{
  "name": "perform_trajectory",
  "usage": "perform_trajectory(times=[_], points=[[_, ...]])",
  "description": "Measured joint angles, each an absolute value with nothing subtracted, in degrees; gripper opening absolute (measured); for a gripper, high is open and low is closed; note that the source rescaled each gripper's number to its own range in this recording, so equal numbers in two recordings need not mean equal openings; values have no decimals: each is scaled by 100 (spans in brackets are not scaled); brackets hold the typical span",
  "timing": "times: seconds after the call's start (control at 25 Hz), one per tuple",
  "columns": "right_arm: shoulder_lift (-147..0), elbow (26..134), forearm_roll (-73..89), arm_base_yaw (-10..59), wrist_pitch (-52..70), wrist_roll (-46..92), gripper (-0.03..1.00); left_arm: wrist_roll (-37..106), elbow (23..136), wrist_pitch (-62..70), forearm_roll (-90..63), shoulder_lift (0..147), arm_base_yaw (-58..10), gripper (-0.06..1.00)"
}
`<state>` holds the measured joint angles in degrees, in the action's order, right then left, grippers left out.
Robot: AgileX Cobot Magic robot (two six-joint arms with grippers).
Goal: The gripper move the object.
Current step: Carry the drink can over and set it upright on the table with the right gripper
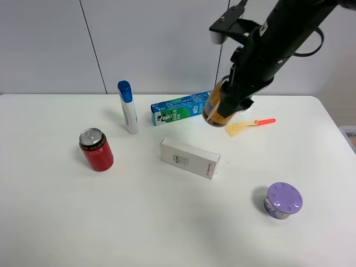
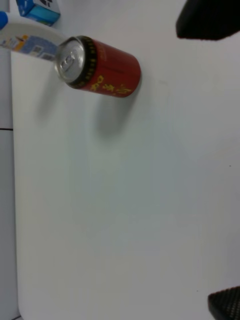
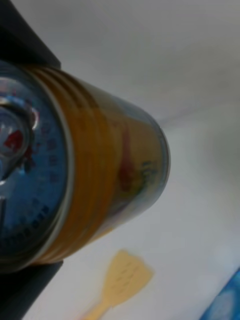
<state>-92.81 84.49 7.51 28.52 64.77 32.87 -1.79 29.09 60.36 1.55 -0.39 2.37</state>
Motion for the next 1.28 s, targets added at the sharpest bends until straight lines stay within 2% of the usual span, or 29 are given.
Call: perform_trajectory(times=[0.64, 1.28], points=[[-10497, 8449, 751, 4468, 5235, 4324, 0, -179, 2909, 6036, 155, -39, 237, 100], [-11317, 8453, 821, 4807, 5119, 4379, 0, -179, 2909, 6036, 155, -39, 237, 100]])
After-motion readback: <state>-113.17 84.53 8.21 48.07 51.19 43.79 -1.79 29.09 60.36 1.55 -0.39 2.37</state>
